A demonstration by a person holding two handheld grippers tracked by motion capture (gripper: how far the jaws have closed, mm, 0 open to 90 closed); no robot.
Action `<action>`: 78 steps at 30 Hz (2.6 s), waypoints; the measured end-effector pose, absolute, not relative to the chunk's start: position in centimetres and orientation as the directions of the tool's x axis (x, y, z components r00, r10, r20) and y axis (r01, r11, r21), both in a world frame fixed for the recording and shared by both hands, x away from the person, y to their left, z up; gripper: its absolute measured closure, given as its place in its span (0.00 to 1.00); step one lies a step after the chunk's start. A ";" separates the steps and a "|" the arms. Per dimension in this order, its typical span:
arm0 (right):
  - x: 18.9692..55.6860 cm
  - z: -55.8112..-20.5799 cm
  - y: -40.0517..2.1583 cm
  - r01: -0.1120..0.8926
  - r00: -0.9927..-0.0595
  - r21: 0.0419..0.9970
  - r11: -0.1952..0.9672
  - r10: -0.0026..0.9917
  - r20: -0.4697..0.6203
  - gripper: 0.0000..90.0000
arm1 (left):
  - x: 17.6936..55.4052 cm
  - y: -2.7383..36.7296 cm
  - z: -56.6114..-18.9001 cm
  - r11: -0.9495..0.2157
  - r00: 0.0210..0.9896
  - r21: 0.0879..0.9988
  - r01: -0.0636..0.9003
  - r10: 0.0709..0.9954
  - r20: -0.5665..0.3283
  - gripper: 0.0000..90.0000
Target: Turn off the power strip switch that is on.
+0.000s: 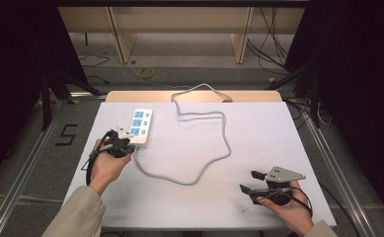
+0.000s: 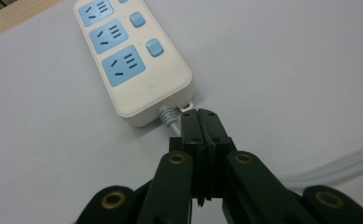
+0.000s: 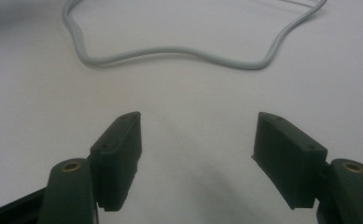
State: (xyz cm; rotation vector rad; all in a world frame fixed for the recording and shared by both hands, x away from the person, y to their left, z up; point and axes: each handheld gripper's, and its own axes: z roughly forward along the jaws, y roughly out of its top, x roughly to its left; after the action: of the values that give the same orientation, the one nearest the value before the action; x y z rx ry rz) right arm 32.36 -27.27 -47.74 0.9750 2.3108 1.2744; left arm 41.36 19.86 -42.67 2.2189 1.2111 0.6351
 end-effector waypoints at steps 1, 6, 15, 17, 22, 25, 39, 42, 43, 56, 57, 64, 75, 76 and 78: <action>32.4 -47.7 -27.3 0.408 -0.713 0.836 0.367 0.700 0.041 0.37 | 41.5 19.9 -42.6 -0.460 0.488 0.643 0.613 0.860 0.150 1.00; 32.4 -47.7 -27.3 0.408 -0.713 0.836 0.367 0.700 0.041 0.37 | 42.1 19.9 -42.5 -0.462 0.487 0.632 0.623 0.861 0.149 1.00; 32.4 -47.8 -27.3 0.409 -0.712 0.836 0.367 0.701 0.040 0.37 | 43.1 19.8 -42.4 -0.467 0.487 0.614 0.637 0.861 0.149 1.00; 32.4 -47.8 -27.3 0.408 -0.713 0.835 0.370 0.700 0.038 0.37 | 43.3 19.7 -42.3 -0.471 0.491 0.609 0.639 0.859 0.149 1.00; 32.4 -47.8 -27.3 0.409 -0.713 0.834 0.370 0.700 0.039 0.37 | 43.8 19.7 -42.4 -0.476 0.493 0.594 0.648 0.857 0.149 1.00; 32.4 -47.8 -27.3 0.410 -0.712 0.835 0.367 0.701 0.041 0.37 | 44.1 19.7 -42.4 -0.473 0.490 0.588 0.656 0.860 0.144 1.00; 32.4 -47.8 -27.3 0.410 -0.713 0.834 0.370 0.700 0.040 0.37 | 45.2 19.8 -41.9 -0.472 0.486 0.577 0.666 0.862 0.144 1.00; 32.4 -47.8 -27.3 0.410 -0.713 0.834 0.370 0.700 0.040 0.37 | 45.5 19.8 -42.0 -0.472 0.485 0.573 0.670 0.863 0.144 1.00; 32.4 -47.8 -27.3 0.410 -0.713 0.834 0.370 0.700 0.040 0.37 | 45.5 19.8 -42.0 -0.474 0.485 0.571 0.670 0.862 0.147 1.00; 32.4 -47.8 -27.3 0.410 -0.712 0.834 0.369 0.701 0.041 0.37 | 46.5 19.7 -41.8 -0.479 0.481 0.553 0.682 0.863 0.154 1.00; 32.4 -47.8 -27.3 0.410 -0.713 0.834 0.370 0.700 0.040 0.37 | 46.6 19.8 -41.8 -0.481 0.482 0.551 0.682 0.862 0.155 1.00; 32.4 -47.8 -27.3 0.413 -0.710 0.834 0.366 0.702 0.043 0.37 | 47.2 19.9 -41.5 -0.479 0.478 0.546 0.687 0.864 0.156 1.00; 32.4 -47.8 -27.3 0.413 -0.711 0.833 0.367 0.702 0.042 0.37 | 47.9 20.0 -41.5 -0.474 0.470 0.539 0.696 0.869 0.157 1.00; 32.4 -47.8 -27.3 0.414 -0.709 0.834 0.365 0.704 0.044 0.37 | 47.9 20.1 -41.5 -0.474 0.470 0.538 0.697 0.869 0.157 1.00; 32.4 -47.8 -27.3 0.414 -0.709 0.834 0.365 0.704 0.045 0.37 | 48.0 20.1 -41.6 -0.469 0.466 0.540 0.699 0.871 0.153 1.00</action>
State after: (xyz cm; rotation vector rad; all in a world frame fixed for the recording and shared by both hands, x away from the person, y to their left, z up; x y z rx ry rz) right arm 32.40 -27.29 -47.82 0.9845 2.3109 1.2716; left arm 48.02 20.09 -41.57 2.3160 1.3169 0.5829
